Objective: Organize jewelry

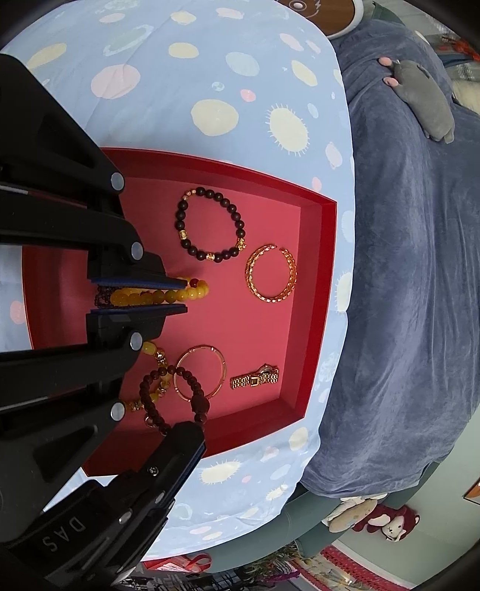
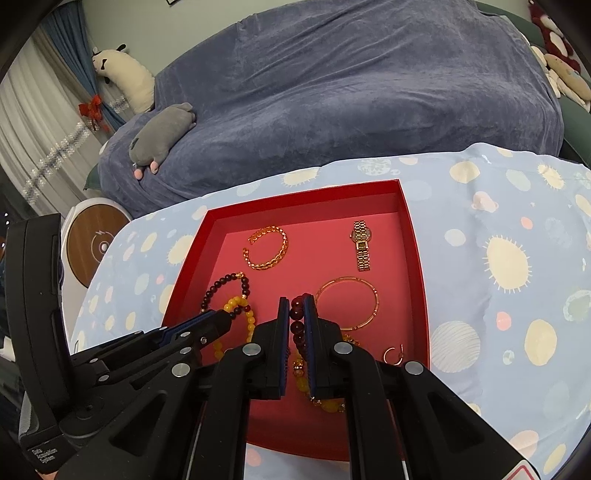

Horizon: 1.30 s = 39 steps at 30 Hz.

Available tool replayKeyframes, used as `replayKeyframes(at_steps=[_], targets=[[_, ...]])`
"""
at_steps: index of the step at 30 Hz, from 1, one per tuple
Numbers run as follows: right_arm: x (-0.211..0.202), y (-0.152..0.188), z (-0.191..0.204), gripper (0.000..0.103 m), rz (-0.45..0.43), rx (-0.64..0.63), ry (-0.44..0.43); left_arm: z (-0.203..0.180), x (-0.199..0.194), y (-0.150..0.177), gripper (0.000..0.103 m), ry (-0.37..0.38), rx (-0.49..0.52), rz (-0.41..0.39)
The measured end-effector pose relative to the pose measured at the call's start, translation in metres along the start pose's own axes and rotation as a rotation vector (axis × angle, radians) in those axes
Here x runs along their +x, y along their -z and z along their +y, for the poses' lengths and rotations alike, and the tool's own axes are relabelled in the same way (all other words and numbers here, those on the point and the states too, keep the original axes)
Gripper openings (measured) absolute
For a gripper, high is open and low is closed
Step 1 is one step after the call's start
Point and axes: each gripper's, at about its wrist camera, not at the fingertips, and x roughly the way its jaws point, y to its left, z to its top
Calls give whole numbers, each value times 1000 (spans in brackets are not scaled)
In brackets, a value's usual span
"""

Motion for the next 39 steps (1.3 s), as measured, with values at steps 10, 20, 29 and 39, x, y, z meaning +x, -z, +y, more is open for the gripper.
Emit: replayKeyframes(at_steps=[10,20,29,39], targets=[[-4,-3,-2,12,-20,-2,23,0,-3,0,11,-8,-9,-17],[-27,-4,-4,28,-63,3,43,7,-24,2,49,-26,-53,-64],[-54,27,-8,38,-51,36,73,7,-51,32,49,-35,-60,-57],[-81,69,6,39,-36,-6,111,3,-79,67,49,-43,-56,-51]])
